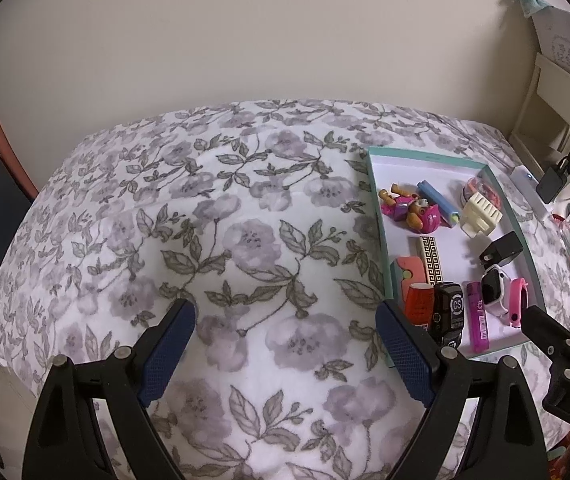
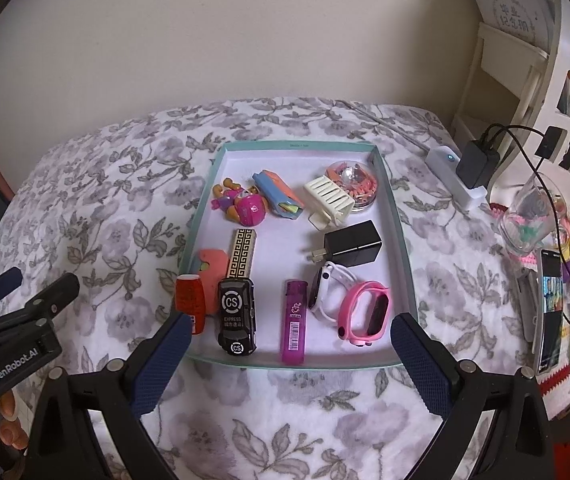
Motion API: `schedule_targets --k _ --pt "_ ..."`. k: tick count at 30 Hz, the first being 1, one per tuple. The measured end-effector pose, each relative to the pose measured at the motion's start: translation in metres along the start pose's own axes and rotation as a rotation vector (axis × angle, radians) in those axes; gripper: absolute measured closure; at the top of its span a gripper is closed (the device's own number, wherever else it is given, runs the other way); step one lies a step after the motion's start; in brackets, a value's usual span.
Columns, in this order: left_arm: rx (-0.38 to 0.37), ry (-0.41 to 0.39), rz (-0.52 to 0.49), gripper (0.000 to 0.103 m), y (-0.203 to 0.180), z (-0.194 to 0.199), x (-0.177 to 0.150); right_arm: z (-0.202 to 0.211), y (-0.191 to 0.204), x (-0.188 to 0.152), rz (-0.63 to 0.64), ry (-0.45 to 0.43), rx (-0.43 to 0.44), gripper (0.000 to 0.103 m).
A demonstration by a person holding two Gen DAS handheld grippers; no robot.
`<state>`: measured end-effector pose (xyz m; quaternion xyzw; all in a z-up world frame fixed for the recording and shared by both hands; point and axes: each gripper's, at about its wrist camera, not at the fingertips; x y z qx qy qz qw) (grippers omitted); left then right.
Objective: Organize rigid objects
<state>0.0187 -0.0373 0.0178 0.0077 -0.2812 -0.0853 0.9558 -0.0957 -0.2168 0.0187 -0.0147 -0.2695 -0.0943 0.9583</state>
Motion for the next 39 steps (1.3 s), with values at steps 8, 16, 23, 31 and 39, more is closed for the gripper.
schedule_targets --k 8,16,23,31,39 --pt "-0.005 0.008 0.016 0.011 0.0032 -0.0022 0.0017 -0.0005 0.0014 0.0004 0.005 0.001 0.000 0.002" --pt "-0.004 -0.004 0.043 0.011 0.0063 -0.0014 0.0033 -0.0007 0.0016 0.0005 0.005 0.001 -0.003 0.002" --pt "0.001 -0.007 0.044 0.011 0.0052 -0.0015 0.0035 -0.0024 0.0020 0.0005 0.016 0.005 -0.002 0.002" --pt "0.010 -0.004 0.050 0.011 0.0060 -0.0026 0.0032 -0.0042 0.0015 0.0005 0.031 0.009 -0.003 0.002" --pt "0.016 0.011 0.065 0.011 0.0073 -0.0051 0.0028 -0.0052 0.0015 -0.0001 0.039 0.017 -0.003 0.002"
Point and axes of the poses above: each gripper's, at about its wrist camera, not at the fingertips, and z roughly against the way its jaws point, y to its left, x to its top, and after that the axes turned 1 degree about x, right-handed
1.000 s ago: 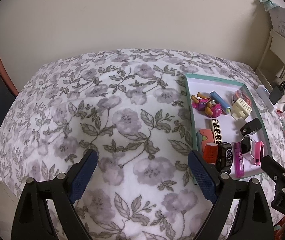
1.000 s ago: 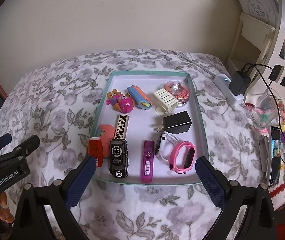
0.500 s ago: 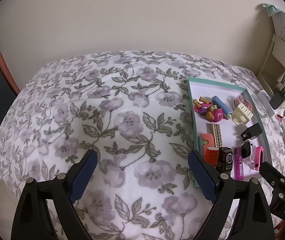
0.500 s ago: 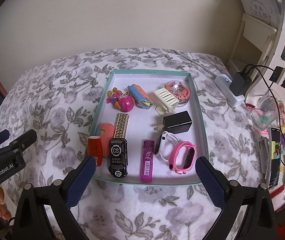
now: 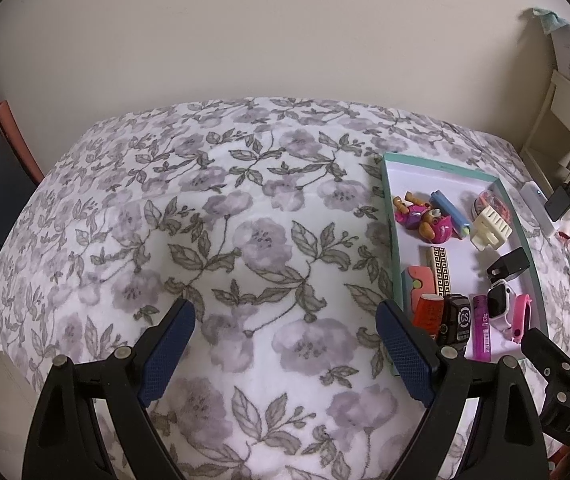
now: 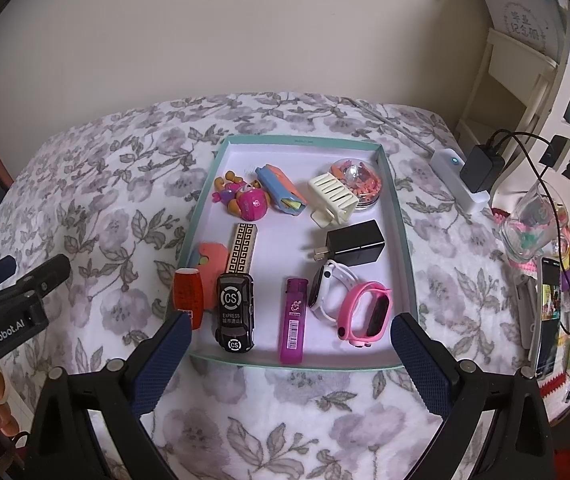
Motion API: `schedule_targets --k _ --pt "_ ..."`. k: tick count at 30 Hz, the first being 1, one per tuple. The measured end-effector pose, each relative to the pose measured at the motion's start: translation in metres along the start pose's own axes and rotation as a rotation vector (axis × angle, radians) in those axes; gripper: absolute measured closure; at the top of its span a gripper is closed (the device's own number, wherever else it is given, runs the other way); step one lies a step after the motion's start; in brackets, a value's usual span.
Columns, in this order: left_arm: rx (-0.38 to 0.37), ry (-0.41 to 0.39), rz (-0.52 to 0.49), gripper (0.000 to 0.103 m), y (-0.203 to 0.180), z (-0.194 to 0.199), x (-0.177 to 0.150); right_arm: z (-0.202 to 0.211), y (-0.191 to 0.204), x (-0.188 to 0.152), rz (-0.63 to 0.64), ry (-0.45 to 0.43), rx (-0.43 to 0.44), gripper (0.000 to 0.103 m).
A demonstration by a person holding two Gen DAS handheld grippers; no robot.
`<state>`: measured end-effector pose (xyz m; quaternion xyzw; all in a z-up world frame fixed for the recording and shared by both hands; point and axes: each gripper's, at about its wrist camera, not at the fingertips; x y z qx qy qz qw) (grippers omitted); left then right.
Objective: Organize rigid objects
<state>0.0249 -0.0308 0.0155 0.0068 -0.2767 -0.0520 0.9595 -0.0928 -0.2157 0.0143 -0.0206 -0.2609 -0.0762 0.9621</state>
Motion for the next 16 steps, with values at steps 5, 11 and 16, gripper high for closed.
schedule_targets --k 5,11,16 --pt "0.003 0.004 0.000 0.011 -0.0009 -0.0005 -0.0004 -0.0019 -0.0001 0.0002 0.008 0.008 -0.001 0.002" --pt "0.000 0.013 0.000 0.011 0.0001 -0.0019 -0.0013 -0.0034 0.0001 0.0002 0.013 0.014 -0.002 0.002" --pt "-0.033 0.015 -0.013 0.011 -0.0030 -0.0016 -0.0012 -0.0046 0.0003 0.0001 0.018 0.018 -0.002 0.002"
Point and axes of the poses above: each gripper's, at about its wrist camera, not at the fingertips, and z roughly against the way its jaws point, y to its left, x to its top, and after that the axes turned 1 degree about x, right-handed
